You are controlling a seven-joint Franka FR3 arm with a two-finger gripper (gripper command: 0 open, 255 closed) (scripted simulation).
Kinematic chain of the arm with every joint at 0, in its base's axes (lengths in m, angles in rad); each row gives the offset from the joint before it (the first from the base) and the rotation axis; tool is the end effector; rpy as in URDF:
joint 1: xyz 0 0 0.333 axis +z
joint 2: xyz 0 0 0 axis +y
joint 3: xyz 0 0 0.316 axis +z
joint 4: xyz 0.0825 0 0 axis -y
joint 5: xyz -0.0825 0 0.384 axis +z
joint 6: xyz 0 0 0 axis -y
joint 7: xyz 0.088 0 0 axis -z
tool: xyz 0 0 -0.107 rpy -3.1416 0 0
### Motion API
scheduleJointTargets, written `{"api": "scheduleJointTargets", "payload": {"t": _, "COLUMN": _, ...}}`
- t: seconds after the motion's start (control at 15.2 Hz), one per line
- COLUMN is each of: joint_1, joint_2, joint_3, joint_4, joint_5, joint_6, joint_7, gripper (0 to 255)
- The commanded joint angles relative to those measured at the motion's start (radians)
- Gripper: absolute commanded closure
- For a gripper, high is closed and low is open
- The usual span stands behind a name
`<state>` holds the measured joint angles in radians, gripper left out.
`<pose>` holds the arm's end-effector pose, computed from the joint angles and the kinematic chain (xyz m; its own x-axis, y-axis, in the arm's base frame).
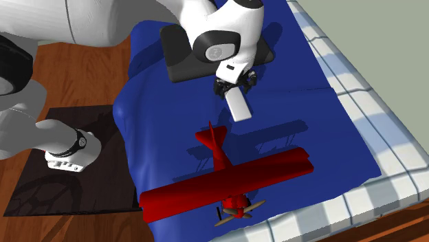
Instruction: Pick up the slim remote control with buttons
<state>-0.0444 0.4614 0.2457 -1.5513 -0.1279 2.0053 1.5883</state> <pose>0.6755 0.1064 0.3894 0.2106 -0.9775 0.0077 -0.9775 -0.2106 -0.0075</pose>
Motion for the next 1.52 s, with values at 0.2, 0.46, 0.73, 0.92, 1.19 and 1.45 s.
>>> {"api": "scheduleJointTargets", "payload": {"t": 0.2, "joint_1": 0.0, "joint_2": 0.002, "joint_3": 0.0, "joint_4": -0.001, "joint_5": -0.001, "joint_6": 0.004, "joint_7": 0.0, "gripper": 255}}
{"api": "scheduleJointTargets", "payload": {"t": 0.46, "joint_1": 0.0, "joint_2": 0.002, "joint_3": 0.0, "joint_4": -0.001, "joint_5": -0.001, "joint_6": 0.004, "joint_7": 0.0, "gripper": 255}}
{"api": "scheduleJointTargets", "payload": {"t": 0.73, "joint_1": 0.0, "joint_2": -0.006, "joint_3": 0.001, "joint_4": 0.014, "joint_5": 0.002, "joint_6": -0.019, "joint_7": -0.001, "gripper": 255}}
{"api": "scheduleJointTargets", "payload": {"t": 0.92, "joint_1": 0.001, "joint_2": -0.016, "joint_3": 0.003, "joint_4": 0.04, "joint_5": 0.005, "joint_6": -0.055, "joint_7": -0.004, "gripper": 255}}
{"api": "scheduleJointTargets", "payload": {"t": 1.19, "joint_1": 0.001, "joint_2": -0.027, "joint_3": 0.005, "joint_4": 0.078, "joint_5": 0.009, "joint_6": -0.103, "joint_7": -0.007, "gripper": 255}}
{"api": "scheduleJointTargets", "payload": {"t": 1.45, "joint_1": 0.003, "joint_2": -0.034, "joint_3": 0.006, "joint_4": 0.121, "joint_5": 0.012, "joint_6": -0.153, "joint_7": -0.01, "gripper": 255}}
